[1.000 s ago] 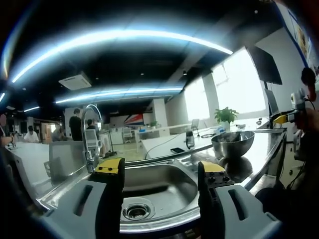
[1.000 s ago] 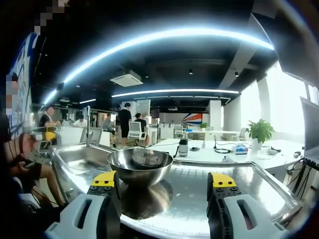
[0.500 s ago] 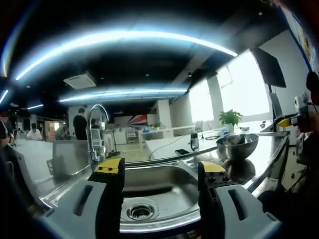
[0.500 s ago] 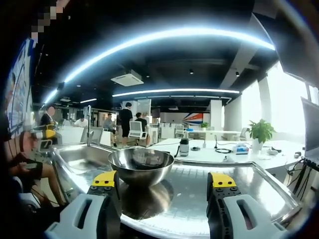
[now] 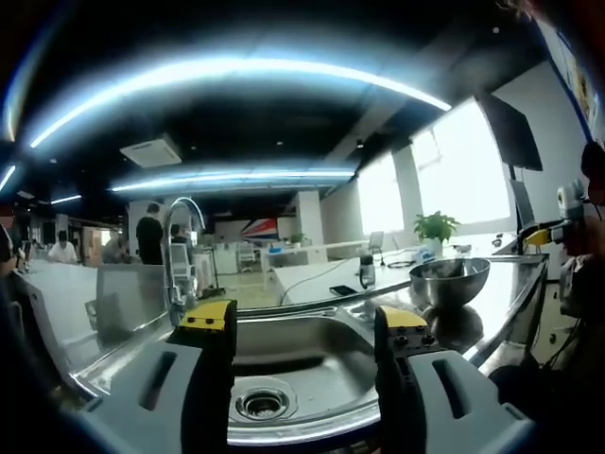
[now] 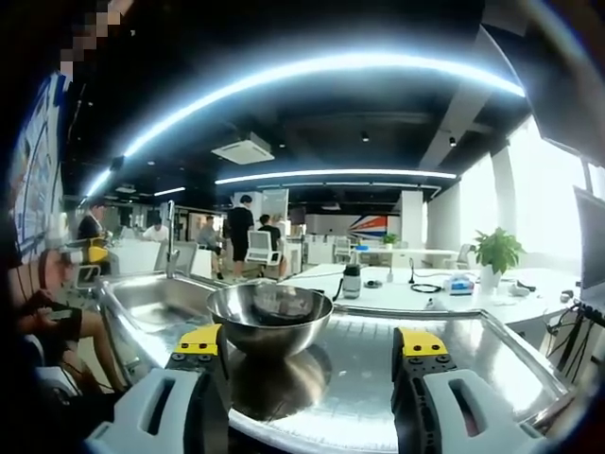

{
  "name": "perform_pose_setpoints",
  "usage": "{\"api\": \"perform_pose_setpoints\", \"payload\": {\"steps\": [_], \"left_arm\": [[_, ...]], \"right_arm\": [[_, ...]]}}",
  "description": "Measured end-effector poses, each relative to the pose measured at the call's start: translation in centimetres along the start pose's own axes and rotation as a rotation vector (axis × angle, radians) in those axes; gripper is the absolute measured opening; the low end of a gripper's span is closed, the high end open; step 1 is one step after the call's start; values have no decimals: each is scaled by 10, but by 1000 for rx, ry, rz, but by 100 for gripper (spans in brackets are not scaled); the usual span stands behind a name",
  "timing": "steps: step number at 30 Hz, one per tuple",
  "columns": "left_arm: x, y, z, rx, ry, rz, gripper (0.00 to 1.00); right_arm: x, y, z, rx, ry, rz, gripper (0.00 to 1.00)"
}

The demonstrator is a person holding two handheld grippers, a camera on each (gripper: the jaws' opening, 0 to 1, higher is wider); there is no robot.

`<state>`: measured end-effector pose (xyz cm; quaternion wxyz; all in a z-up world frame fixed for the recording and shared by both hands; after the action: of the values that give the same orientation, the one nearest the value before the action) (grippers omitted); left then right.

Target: Pick up bowl with dirty water move over sink pour dirty water into sink return bowl to place

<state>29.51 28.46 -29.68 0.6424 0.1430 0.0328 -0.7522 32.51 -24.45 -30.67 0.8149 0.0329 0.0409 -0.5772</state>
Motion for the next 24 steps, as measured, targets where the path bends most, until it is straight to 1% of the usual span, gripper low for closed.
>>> {"api": "perform_pose_setpoints", "payload": {"steps": [4,19,24], "left_arm": [[0,0,-1,-5,2,-1,59],[0,-2,-6,-15,-3,2,58],[3,-1,-7,-20,3,-10,58]], "right_arm": [[-1,1,0,0,10,6,60],[-1,2,-1,-2,4,-5,61],[-1,3,1,-8,-11,-2,61]]}}
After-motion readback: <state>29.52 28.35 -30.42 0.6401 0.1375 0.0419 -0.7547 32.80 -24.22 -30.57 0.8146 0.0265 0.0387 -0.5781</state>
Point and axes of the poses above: the point that each gripper's makers call its tool centre point, and the gripper's own axes: y roughly forward along the fingers, x roughly to its right, z roughly out of its top, the point moved 7 cm from there along -y, roughly backward along the fingers, and after that the axes turned 9 degrees about y, right-handed, at the moved point
